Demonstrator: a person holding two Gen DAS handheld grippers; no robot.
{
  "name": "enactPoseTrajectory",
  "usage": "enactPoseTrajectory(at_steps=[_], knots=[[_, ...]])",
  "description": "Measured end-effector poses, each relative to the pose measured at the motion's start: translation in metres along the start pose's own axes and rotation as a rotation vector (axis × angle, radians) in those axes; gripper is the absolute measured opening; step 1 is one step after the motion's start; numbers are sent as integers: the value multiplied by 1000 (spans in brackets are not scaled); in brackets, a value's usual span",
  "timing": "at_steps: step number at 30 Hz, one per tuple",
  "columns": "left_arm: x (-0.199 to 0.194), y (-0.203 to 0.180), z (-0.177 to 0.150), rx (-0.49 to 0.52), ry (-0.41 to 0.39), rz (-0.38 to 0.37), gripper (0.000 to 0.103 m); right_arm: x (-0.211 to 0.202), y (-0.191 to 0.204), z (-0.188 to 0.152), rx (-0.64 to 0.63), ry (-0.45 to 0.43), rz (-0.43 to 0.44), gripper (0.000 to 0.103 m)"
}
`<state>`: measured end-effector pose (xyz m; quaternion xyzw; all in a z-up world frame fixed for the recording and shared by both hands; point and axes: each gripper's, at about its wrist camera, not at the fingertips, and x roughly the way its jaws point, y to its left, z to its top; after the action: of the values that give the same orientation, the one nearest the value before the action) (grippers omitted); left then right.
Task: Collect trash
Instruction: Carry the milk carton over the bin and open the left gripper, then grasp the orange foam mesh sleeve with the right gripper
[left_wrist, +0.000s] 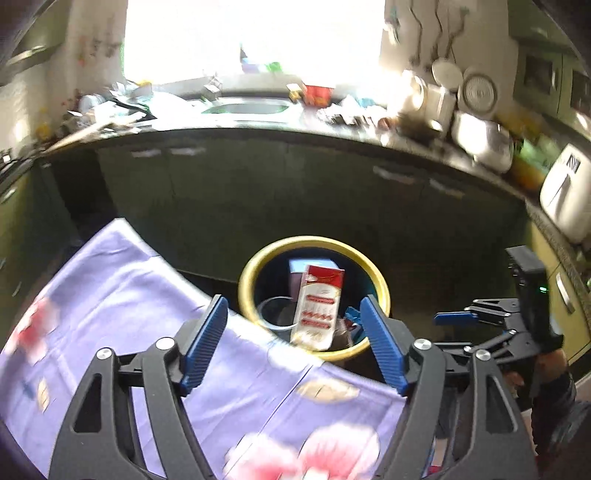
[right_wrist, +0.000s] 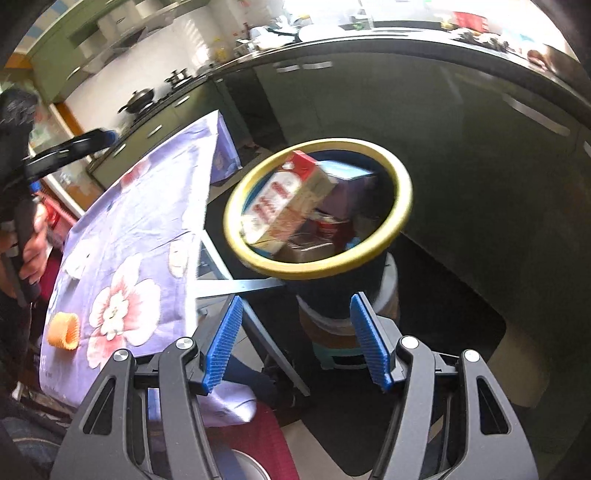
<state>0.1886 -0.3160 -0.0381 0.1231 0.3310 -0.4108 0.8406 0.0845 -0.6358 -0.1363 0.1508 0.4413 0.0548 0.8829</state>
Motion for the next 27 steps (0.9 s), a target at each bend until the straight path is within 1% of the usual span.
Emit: enactPoseTrajectory(at_steps=[4,5,7,10,13,14,16,18,20,21,23,27], knots=[[-58,30,-27,-56,-81,82,74,7,32,5,-64,26,23,61],[-75,39,-38,-75,-105,113,74,9,42,6,-82,33,29,61],[-100,55,-55,-105,-137,161,74,16,67,8,-127,52,48,61],[-138,82,-87,-157,-189,257,75,29,107,9,-209,91,82,61],[-164,106,-115,-211,-222,326,77,45,155,9,-300,145,147,61],[-175,118,-129,-236,-235,366,77,51,173,9,-339,161,172,61],[-186,136,-146,-267,-250,420,79,59,204,6,-409,187,231,61],[-194,151,-161,-302,-265,453,80,66,235,0,-479,218,308,67],[-196,164,-172,-334,-271,463,81,70,261,-7,-556,237,362,68],[-196,170,-177,-349,-272,465,81,73,279,-13,-616,249,387,69],[-194,180,-189,-374,-270,462,81,77,302,-21,-696,262,413,72],[-189,189,-202,-388,-269,457,82,88,337,-32,-817,298,448,73]])
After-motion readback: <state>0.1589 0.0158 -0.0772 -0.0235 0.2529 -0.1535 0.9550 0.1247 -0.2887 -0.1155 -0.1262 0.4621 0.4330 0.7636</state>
